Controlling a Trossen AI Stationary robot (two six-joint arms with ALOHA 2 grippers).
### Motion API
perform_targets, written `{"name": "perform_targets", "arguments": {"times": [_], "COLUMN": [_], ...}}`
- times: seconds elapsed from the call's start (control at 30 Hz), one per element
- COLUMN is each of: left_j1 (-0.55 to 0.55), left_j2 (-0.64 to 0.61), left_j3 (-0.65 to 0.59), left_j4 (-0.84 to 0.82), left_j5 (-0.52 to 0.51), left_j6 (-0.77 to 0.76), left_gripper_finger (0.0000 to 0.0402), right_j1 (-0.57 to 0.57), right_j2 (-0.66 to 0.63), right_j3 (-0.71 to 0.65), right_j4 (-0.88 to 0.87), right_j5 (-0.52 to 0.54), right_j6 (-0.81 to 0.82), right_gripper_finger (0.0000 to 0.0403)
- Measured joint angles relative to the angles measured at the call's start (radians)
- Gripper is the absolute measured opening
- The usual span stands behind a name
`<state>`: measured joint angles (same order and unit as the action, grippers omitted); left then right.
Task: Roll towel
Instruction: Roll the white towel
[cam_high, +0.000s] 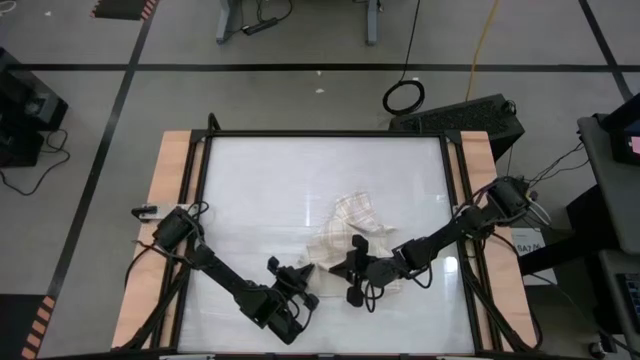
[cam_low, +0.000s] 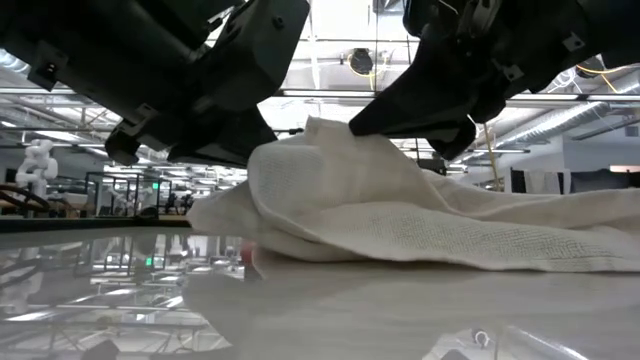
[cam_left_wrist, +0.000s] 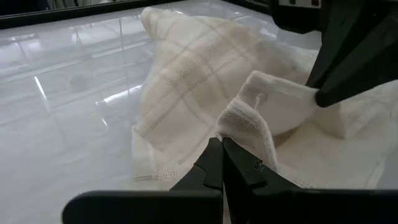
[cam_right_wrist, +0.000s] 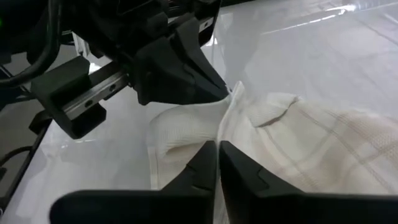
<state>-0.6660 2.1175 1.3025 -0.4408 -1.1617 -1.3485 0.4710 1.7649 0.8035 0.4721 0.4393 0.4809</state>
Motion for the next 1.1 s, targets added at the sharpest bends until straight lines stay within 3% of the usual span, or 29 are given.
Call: {"name": "perform_targets", "arguments": {"times": [0.5,1.1], "left_j1": [0.012,0.012], "left_j2": [-0.001,-0.001], "left_j3": [0.0,0.0], "left_j4": [0.101,0.101], "left_j5": [-0.023,-0.05], "left_j6": [0.125,0.127], "left_gripper_finger": [0.0,0.0], "right_j1": [-0.037,-0.086], "right_j2": [0.0,0.0], "right_j3": [0.0,0.0], "right_j4": [0.033,0.093], "right_j5": [-0.053,-0.071], "right_j6": [0.031,0.038], "right_gripper_finger": [0.0129,0.0148]}}
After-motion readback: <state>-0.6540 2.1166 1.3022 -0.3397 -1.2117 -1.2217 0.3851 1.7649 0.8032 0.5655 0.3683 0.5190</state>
